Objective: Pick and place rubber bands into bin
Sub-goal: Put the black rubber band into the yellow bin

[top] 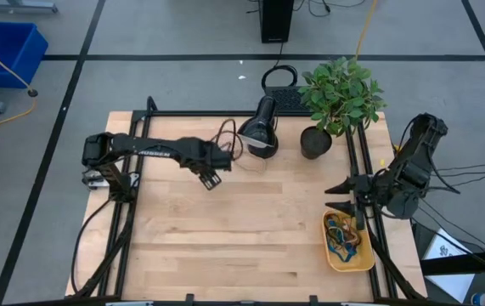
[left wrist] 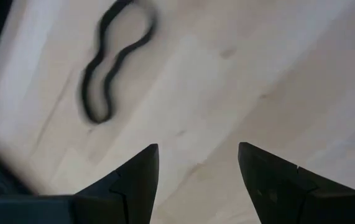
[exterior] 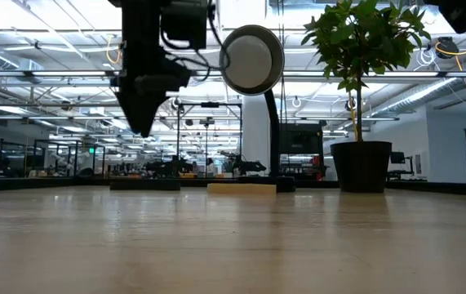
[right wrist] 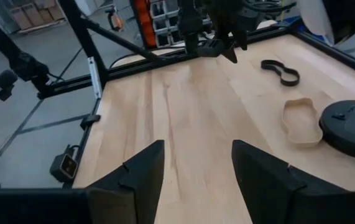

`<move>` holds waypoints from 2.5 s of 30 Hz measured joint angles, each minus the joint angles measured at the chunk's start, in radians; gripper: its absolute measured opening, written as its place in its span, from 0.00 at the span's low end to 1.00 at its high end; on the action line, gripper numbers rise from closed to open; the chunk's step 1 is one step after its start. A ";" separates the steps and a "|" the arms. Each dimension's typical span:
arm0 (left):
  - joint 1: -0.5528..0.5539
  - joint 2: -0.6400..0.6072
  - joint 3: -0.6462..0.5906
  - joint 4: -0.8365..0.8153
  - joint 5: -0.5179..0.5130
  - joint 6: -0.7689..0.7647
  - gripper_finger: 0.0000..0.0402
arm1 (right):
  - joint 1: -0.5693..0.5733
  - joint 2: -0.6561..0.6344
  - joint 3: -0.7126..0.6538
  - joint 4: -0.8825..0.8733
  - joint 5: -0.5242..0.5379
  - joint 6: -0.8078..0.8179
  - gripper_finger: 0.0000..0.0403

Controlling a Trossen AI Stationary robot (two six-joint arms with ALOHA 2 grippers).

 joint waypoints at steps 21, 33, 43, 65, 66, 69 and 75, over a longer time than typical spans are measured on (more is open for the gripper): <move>0.440 0.000 -0.001 0.115 0.089 0.494 0.57 | -0.143 0.000 0.000 0.000 -0.001 0.016 0.45; 0.534 0.000 -0.193 0.409 0.248 0.712 0.57 | -0.245 0.000 0.000 0.000 -0.002 0.016 0.45; 0.573 0.000 -0.318 0.521 0.248 0.779 0.57 | -0.334 0.000 0.000 0.000 -0.005 0.000 0.45; 0.595 0.002 -0.381 0.531 0.254 0.784 0.36 | -0.395 0.001 0.000 0.000 -0.006 -0.030 0.44; 0.592 0.002 -0.381 0.530 0.256 0.784 0.31 | -0.395 0.001 0.000 0.000 -0.006 -0.030 0.44; 0.580 0.002 -0.382 0.530 0.252 0.784 0.16 | -0.395 0.001 0.000 0.000 -0.006 -0.034 0.43; 0.564 0.002 -0.383 0.528 0.234 0.745 0.03 | -0.394 0.001 -0.001 0.000 -0.006 -0.047 0.44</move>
